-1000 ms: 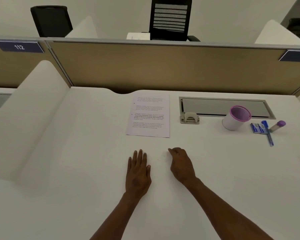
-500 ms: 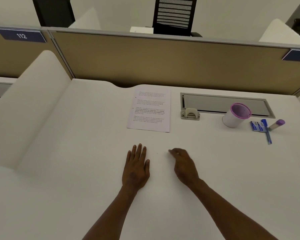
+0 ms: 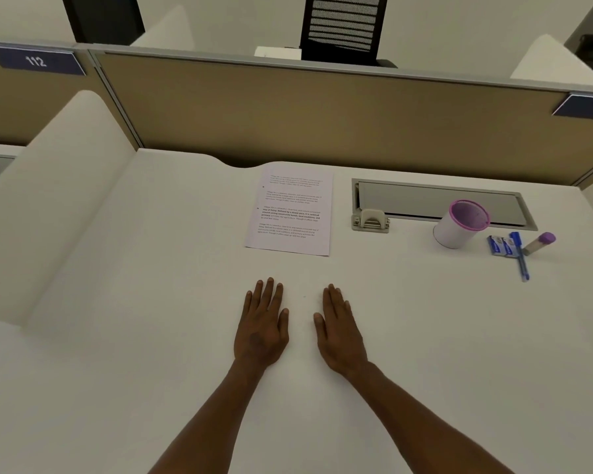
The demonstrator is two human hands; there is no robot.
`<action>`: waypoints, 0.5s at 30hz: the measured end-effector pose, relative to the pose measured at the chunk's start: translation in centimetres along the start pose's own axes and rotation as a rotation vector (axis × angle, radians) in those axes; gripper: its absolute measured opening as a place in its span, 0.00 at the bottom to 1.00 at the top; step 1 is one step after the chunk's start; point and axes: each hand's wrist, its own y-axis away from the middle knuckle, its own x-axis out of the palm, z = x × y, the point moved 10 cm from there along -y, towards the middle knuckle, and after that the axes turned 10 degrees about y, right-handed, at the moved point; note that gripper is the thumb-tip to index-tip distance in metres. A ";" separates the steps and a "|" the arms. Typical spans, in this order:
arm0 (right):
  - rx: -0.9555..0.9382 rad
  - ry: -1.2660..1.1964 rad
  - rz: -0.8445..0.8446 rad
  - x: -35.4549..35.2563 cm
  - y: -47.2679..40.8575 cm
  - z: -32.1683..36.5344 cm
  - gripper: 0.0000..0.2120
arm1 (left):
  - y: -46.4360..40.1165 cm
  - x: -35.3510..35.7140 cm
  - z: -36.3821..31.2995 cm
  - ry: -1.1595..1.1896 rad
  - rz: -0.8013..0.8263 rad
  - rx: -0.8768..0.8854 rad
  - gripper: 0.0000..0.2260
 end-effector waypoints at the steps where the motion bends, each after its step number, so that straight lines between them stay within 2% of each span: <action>1: -0.003 -0.010 -0.004 -0.3 -0.6 -0.3 0.29 | 0.0 0.0 0.0 -0.005 -0.004 0.000 0.26; 6: -0.070 0.033 0.054 -0.6 -3.4 0.2 0.27 | 0.0 -0.1 0.0 -0.018 -0.014 0.001 0.26; 10: -0.178 0.046 0.051 0.1 -1.2 1.2 0.26 | -0.1 0.3 0.2 -0.019 -0.002 -0.013 0.26; 15: -0.262 0.070 -0.091 -1.6 -0.1 2.8 0.25 | -0.2 0.4 0.3 -0.014 0.005 -0.018 0.27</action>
